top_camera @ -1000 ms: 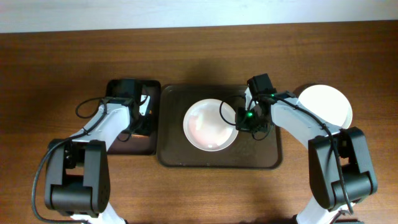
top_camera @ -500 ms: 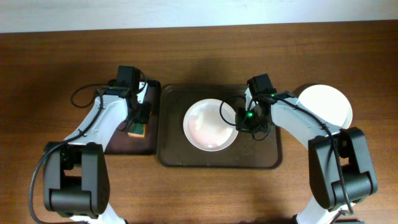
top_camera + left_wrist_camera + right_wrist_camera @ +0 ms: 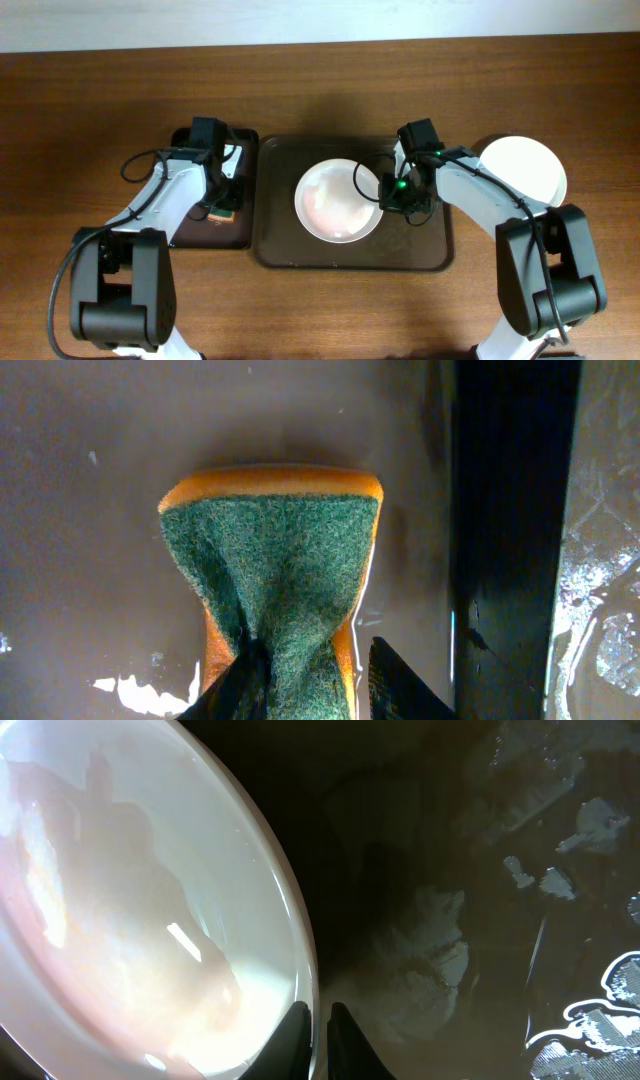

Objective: Clean dirty plates on tray and stack at the side
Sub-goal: 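Return the sponge to the small tray with the left gripper, then lift the plate with the right gripper and carry it onto the side stack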

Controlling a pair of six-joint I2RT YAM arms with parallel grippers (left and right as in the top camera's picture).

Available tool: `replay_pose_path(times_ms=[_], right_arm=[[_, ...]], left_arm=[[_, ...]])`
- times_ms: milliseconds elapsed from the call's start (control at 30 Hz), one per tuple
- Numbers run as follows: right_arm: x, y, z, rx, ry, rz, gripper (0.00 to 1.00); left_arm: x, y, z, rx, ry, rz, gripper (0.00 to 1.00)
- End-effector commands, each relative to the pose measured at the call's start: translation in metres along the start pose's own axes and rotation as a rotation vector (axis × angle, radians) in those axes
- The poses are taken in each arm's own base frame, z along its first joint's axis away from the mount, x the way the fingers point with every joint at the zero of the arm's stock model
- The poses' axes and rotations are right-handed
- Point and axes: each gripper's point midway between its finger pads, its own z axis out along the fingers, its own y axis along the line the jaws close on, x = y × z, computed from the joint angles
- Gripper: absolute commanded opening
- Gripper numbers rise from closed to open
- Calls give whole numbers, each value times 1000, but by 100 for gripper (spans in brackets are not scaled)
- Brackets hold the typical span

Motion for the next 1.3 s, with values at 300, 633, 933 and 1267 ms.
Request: replay_pose_path(times_ms=[300,633,933,1267], right_arm=[[-7,2,3,-2,-27,-64,4],[-44,4,-73,155,-223,-197,4],[-2,-28,-42,240,-23,-148,4],[1,-40,-2,249,47,-134,29]], left_arm=[[1,-2,-5,15,-15,2,0],[1,-2,-5,15,-15,2,0],[1,-2,-5,15,-15,2,0],[1,-2,-5,15,-15,2,0]])
